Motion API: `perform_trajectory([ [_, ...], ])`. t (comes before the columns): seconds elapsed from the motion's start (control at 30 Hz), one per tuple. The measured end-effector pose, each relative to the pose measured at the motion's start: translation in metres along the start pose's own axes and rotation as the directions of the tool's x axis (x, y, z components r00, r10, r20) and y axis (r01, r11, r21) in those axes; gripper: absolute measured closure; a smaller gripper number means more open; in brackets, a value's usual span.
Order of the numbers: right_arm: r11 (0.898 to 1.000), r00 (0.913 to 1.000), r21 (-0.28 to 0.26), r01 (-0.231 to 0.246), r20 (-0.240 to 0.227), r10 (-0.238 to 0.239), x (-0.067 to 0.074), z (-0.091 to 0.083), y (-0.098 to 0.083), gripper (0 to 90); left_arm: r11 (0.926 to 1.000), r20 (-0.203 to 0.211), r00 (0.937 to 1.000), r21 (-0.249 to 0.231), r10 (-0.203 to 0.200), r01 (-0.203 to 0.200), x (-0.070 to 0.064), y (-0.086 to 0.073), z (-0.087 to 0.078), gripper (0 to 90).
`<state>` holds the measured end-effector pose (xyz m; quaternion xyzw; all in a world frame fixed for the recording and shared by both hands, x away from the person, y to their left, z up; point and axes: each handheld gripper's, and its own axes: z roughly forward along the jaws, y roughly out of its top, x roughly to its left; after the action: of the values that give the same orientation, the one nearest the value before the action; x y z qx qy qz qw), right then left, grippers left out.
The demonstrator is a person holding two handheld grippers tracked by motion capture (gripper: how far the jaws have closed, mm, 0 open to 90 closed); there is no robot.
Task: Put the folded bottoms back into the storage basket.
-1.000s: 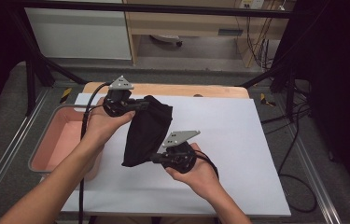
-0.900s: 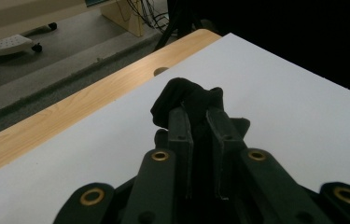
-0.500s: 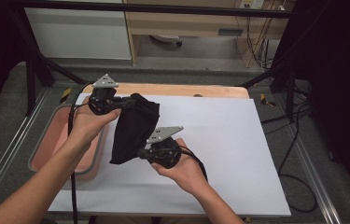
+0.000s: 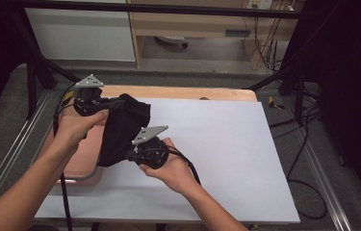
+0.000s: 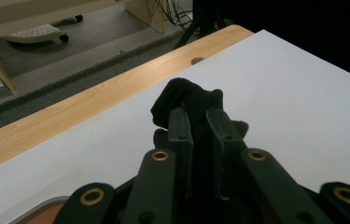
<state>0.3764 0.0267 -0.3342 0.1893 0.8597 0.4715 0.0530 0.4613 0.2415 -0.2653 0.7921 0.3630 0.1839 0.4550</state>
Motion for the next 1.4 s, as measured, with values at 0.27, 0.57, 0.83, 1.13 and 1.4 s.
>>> perform_trajectory([
  [0.27, 1.000, 0.9999, 0.019, 0.003, -0.015, -0.003, 0.003, 0.014, 0.009, 89.5, 0.9999, -0.021, 0.9996, -0.005, -0.016, 0.016, 0.010, -0.007, -0.011, 81.1],
  [0.57, 0.999, 0.9982, 0.008, 0.046, -0.038, -0.046, 0.010, 0.024, 0.027, 89.5, 0.9993, -0.041, 0.9985, -0.003, -0.036, 0.036, 0.022, -0.006, -0.028, 81.1],
  [0.83, 0.998, 0.9971, 0.013, 0.054, -0.054, -0.053, 0.009, 0.036, 0.037, 89.5, 0.9986, -0.061, 0.9968, -0.015, -0.051, 0.050, 0.033, -0.006, -0.044, 81.1],
  [1.13, 0.998, 0.9974, 0.022, 0.057, -0.046, -0.056, 0.010, 0.046, 0.044, 89.5, 0.9981, -0.055, 0.9966, -0.016, -0.061, 0.060, 0.045, -0.014, -0.051, 81.1],
  [1.4, 0.998, 0.9978, 0.011, 0.058, -0.033, -0.058, 0.012, 0.053, 0.051, 89.5, 0.9958, -0.052, 0.9955, -0.050, -0.079, 0.076, 0.052, -0.013, -0.064, 81.1],
])
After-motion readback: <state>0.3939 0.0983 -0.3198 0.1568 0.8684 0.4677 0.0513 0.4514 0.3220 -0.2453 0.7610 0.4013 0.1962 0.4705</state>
